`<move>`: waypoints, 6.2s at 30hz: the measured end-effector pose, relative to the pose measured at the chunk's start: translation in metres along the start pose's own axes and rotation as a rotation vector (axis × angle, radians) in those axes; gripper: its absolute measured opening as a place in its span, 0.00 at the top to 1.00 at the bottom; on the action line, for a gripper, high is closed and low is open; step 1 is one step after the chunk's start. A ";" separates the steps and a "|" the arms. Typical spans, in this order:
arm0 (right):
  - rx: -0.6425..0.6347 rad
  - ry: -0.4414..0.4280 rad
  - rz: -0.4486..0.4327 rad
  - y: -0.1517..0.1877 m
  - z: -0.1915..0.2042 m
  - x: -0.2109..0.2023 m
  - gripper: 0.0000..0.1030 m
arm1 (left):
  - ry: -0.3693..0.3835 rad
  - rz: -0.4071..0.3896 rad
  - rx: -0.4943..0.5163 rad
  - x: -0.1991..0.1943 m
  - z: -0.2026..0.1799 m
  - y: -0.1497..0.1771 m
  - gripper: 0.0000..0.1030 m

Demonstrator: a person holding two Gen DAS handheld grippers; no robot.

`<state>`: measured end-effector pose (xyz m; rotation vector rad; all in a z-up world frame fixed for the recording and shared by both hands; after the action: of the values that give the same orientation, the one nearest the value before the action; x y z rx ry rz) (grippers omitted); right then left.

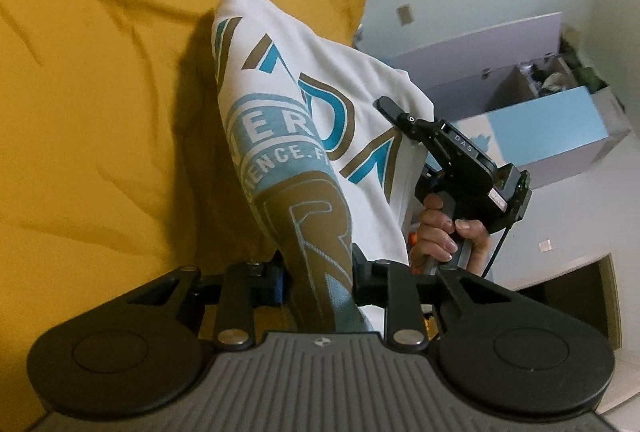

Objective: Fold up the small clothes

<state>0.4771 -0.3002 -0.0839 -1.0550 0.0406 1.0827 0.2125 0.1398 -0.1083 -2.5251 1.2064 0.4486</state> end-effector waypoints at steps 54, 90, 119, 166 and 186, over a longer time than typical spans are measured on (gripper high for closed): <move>-0.401 -0.054 0.138 0.184 0.183 0.173 0.87 | -0.341 -0.271 0.003 -0.017 0.130 0.013 0.74; -0.495 -0.159 0.026 0.133 0.221 0.175 0.59 | -0.326 -0.378 0.153 -0.039 0.093 0.021 0.67; -0.447 0.137 0.098 0.192 0.250 0.111 0.32 | -0.468 -0.403 0.167 -0.046 0.056 0.062 0.53; -0.158 -0.198 0.138 0.160 0.201 0.156 0.29 | -0.345 -0.440 -0.062 -0.022 0.163 -0.198 0.34; -0.274 -0.176 0.223 0.205 0.199 0.169 0.26 | -0.202 -0.426 -0.057 0.009 0.192 -0.247 0.93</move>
<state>0.3262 -0.0278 -0.1994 -1.2159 -0.1376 1.4092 0.3848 0.3589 -0.2518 -2.6099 0.5690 0.6149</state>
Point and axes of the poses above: each gripper's, at about its wrist camera, not at the fingertips, and x roughly the way its jaws point, z to its left, y to its underside, the point moved 3 cm from there along x, roughly the way its jaws point, and after that the axes turned 9 degrees about -x, right-handed, at the moved point
